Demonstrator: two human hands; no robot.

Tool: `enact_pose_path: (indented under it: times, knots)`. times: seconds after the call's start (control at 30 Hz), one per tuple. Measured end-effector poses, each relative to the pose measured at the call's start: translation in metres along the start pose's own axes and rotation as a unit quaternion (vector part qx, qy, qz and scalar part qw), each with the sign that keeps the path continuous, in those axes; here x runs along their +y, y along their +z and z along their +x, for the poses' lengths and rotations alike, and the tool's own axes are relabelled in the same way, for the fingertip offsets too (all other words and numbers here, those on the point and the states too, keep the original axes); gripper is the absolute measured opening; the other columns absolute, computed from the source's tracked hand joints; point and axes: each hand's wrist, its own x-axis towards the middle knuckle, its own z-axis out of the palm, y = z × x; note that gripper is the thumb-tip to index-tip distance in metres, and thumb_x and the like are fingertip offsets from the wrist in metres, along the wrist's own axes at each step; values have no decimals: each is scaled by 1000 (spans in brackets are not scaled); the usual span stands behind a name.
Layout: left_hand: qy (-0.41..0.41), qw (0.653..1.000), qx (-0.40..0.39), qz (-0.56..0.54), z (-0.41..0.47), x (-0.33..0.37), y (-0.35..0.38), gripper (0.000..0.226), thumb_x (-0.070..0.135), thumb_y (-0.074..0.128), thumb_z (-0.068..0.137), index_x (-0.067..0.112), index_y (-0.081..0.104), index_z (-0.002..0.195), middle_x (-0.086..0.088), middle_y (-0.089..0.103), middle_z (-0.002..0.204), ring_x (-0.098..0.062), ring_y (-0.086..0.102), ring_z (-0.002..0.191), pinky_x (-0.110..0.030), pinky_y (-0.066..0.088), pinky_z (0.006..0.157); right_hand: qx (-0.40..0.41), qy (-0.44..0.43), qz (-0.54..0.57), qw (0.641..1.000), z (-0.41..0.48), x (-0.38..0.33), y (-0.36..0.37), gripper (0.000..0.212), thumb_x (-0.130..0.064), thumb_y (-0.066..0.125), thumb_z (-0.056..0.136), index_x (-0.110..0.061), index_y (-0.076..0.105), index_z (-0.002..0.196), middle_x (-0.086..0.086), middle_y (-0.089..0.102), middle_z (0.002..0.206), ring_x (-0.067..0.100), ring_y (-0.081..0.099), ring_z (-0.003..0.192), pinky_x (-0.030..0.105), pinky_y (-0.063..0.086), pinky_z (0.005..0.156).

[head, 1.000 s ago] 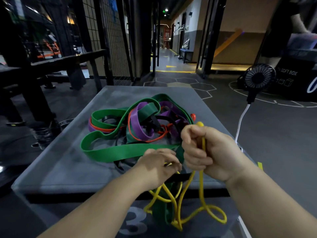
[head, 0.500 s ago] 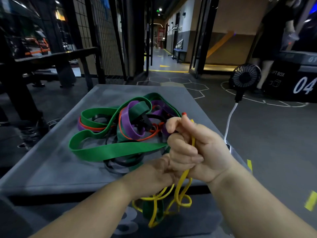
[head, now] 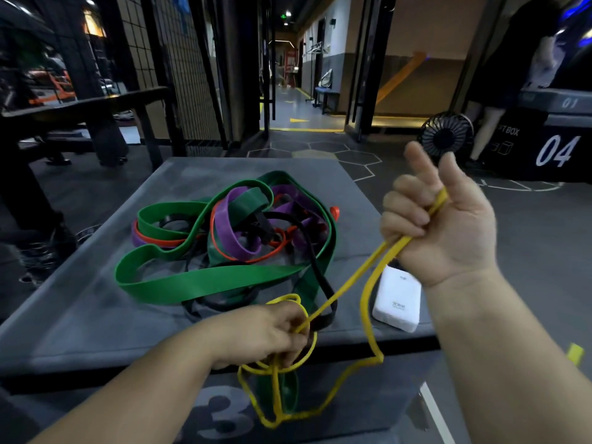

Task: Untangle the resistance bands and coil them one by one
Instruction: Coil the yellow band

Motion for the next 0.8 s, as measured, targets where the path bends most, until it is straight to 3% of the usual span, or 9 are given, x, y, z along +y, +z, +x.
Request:
enact_pose_path:
  times: [0.13, 0.23, 0.4, 0.53, 0.63, 0.7, 0.77, 0.8]
  knots:
    - [1, 995, 43, -86, -2, 4, -4, 5, 16, 50, 100, 13, 54, 99, 1, 52, 76, -10, 51, 64, -29, 48, 64, 143, -72, -94, 983, 5, 3, -8, 17, -13, 46, 96, -24, 55, 106, -5, 44, 60, 8, 32, 49, 17, 26, 42]
    - [58, 991, 96, -79, -3, 11, -6, 18, 14, 46, 101, 21, 61, 93, 4, 49, 74, -7, 44, 59, -21, 40, 53, 198, -47, -253, 946, 9, 23, -13, 22, -6, 42, 101, -22, 55, 107, -4, 52, 60, 11, 42, 52, 21, 35, 49]
    - [134, 963, 186, -143, -6, 26, -7, 16, 8, 46, 99, 12, 61, 101, 5, 41, 56, -3, 33, 42, -14, 30, 43, 118, 164, -365, 909, -5, 58, 4, 22, -19, 42, 104, -11, 61, 97, 5, 61, 65, 19, 61, 58, 35, 54, 64]
    - [138, 939, 270, -161, -10, 27, -17, 4, 7, 50, 97, 10, 49, 99, 9, 47, 54, 0, 36, 41, -11, 30, 42, 35, 254, -419, 871, -11, 77, 5, 28, -30, 42, 104, -11, 59, 94, 8, 59, 66, 17, 52, 48, 28, 47, 51]
    - [145, 921, 317, -174, -16, 23, -27, 11, 7, 56, 93, 12, 48, 89, 10, 50, 54, -1, 37, 43, -14, 30, 43, 28, 268, -408, 872, -10, 78, 4, 33, -34, 41, 104, -7, 59, 97, 7, 56, 62, 16, 46, 45, 28, 45, 49]
    - [149, 927, 311, -146, -21, 24, -31, 12, 6, 61, 90, 11, 52, 85, 8, 54, 56, -1, 42, 43, -13, 34, 45, 54, 277, -369, 886, -9, 79, 4, 34, -32, 42, 104, -5, 60, 94, 9, 60, 64, 20, 57, 53, 35, 56, 63]
    - [142, 945, 279, -98, -24, 23, -34, 13, 6, 67, 86, 11, 56, 82, 5, 59, 59, -2, 51, 50, -12, 39, 51, 82, 254, -306, 914, -7, 82, 5, 32, -25, 42, 104, -4, 60, 87, 11, 61, 68, 23, 64, 64, 44, 56, 81]
    - [132, 955, 258, -66, -26, 23, -35, 13, 8, 70, 84, 12, 58, 82, 3, 61, 62, -4, 54, 55, -14, 42, 55, 98, 231, -274, 928, -5, 83, 4, 31, -21, 41, 104, -4, 59, 84, 11, 60, 70, 25, 65, 68, 44, 56, 83]
